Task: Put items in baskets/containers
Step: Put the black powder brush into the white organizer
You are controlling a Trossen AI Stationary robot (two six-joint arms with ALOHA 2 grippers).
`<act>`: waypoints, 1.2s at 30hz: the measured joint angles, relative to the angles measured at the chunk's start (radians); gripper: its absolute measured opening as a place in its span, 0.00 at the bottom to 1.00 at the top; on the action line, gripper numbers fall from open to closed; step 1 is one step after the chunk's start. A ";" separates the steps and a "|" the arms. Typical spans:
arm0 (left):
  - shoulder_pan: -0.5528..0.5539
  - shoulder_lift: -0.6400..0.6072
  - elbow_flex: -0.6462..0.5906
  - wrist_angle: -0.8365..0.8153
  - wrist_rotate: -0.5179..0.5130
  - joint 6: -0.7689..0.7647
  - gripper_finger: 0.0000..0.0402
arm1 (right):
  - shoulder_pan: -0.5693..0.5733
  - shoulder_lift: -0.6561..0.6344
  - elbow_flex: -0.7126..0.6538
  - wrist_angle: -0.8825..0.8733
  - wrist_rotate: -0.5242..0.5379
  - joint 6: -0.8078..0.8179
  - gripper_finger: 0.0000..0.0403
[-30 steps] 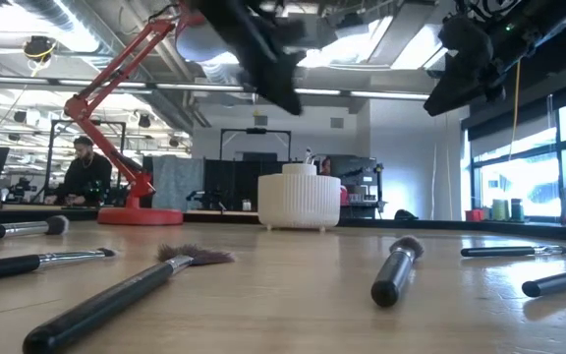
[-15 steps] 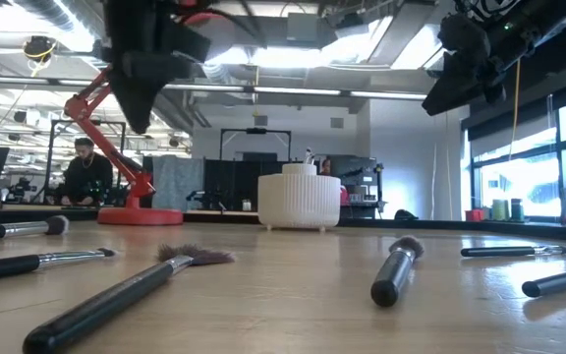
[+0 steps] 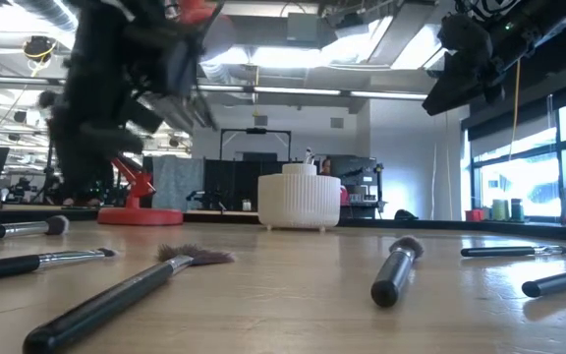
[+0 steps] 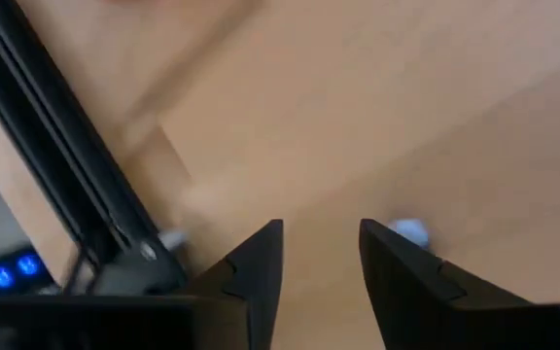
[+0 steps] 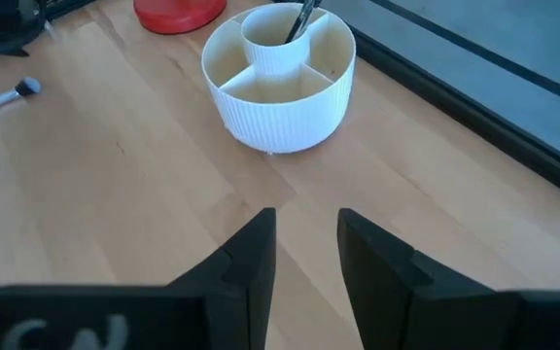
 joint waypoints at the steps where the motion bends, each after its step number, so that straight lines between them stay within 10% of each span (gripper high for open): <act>1: 0.000 -0.004 -0.023 0.005 0.011 -0.025 0.34 | 0.000 0.000 0.000 -0.003 0.000 0.006 0.28; 24: -0.013 -0.010 -0.079 0.193 0.123 0.053 0.47 | 0.000 0.000 0.000 -0.026 -0.012 0.039 0.28; 36: -0.024 -0.008 -0.079 0.202 0.138 0.043 0.35 | 0.000 0.000 0.000 -0.025 -0.010 0.023 0.28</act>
